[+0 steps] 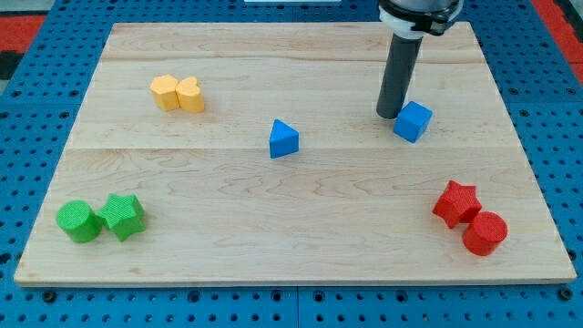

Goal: Push the blue cube towards the center right of the board

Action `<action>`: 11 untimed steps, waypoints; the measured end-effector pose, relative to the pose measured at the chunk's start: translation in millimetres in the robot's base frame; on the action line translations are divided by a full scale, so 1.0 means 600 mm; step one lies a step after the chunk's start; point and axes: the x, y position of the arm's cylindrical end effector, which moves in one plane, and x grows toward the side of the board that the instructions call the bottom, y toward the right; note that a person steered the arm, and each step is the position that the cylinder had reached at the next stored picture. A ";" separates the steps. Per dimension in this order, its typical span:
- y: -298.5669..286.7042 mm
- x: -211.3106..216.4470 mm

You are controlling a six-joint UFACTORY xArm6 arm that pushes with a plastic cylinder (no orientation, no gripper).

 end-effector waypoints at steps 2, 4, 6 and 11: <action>-0.046 0.027; -0.038 0.044; 0.033 0.049; 0.078 0.048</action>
